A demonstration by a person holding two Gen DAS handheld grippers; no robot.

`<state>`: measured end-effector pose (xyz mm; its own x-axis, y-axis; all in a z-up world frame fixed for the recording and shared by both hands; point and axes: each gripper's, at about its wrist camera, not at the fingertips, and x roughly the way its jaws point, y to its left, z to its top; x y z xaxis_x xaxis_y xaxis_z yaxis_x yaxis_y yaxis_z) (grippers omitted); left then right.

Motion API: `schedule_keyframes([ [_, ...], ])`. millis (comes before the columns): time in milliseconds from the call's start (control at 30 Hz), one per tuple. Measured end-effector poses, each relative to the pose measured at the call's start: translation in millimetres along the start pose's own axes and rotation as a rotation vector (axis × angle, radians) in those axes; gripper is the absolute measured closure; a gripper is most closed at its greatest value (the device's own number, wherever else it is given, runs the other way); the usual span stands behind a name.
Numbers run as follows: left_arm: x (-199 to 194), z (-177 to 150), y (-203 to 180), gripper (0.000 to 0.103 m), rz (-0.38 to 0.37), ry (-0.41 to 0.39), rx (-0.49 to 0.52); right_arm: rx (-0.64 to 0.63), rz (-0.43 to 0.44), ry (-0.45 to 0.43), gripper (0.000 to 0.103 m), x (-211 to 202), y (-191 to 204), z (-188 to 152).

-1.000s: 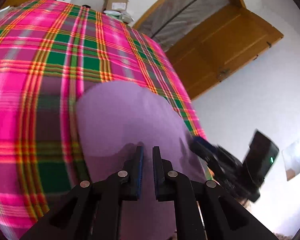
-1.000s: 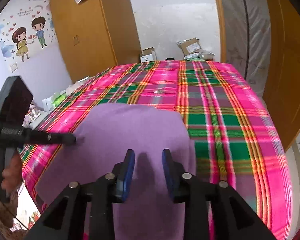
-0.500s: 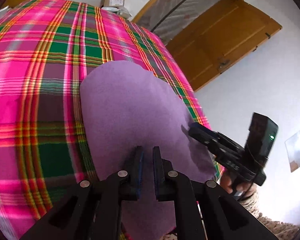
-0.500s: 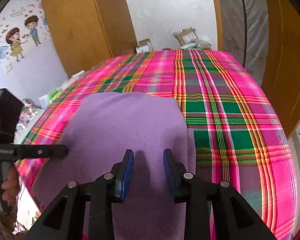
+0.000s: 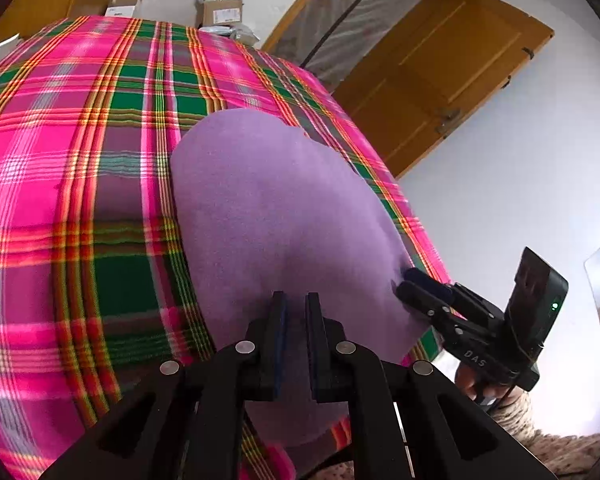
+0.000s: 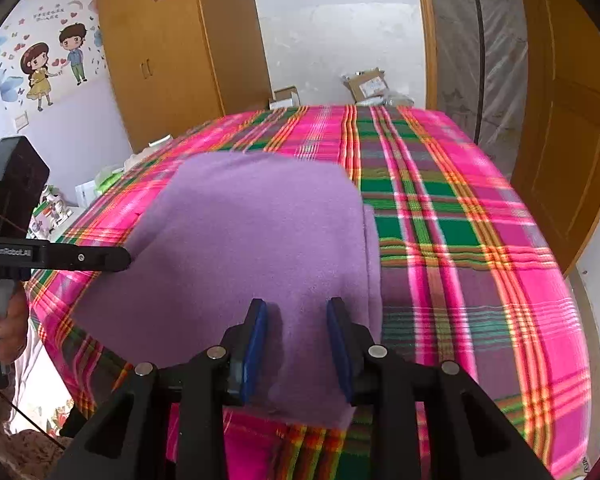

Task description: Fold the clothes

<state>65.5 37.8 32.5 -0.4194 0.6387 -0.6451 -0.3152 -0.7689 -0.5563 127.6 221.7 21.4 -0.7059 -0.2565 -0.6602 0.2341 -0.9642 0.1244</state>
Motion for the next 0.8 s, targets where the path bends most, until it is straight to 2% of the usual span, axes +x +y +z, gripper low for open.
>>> schedule_keyframes([
  [67,-2.7,-6.3,0.3,0.094,0.002,-0.007,0.007,0.008,0.005,0.013,0.071,-3.2,-0.6,-8.1],
  [333,-2.2,-14.0,4.5,0.094,-0.011,-0.019,0.003,0.024,0.005,-0.028,0.071,-1.9,0.6,-19.3],
  [467,-4.9,-13.2,1.1,0.094,0.003,-0.008,0.014,0.028,0.006,0.0,0.071,-6.3,0.0,-11.9],
  [600,-9.1,-6.3,10.2,0.094,0.0,-0.003,-0.034,0.071,0.031,-0.016,0.07,-13.7,-15.6,-0.1],
  [667,-9.7,-1.6,17.2,0.089,0.0,0.001,-0.064,0.119,0.043,0.002,0.059,-9.1,-28.1,7.4],
  [733,-8.8,2.9,23.1,0.073,-0.004,0.008,-0.088,0.17,0.098,0.021,0.055,-2.4,-41.0,13.3],
  [800,-5.3,6.9,29.2,0.073,-0.018,0.022,-0.118,0.203,0.123,0.047,0.052,8.0,-50.9,18.3],
])
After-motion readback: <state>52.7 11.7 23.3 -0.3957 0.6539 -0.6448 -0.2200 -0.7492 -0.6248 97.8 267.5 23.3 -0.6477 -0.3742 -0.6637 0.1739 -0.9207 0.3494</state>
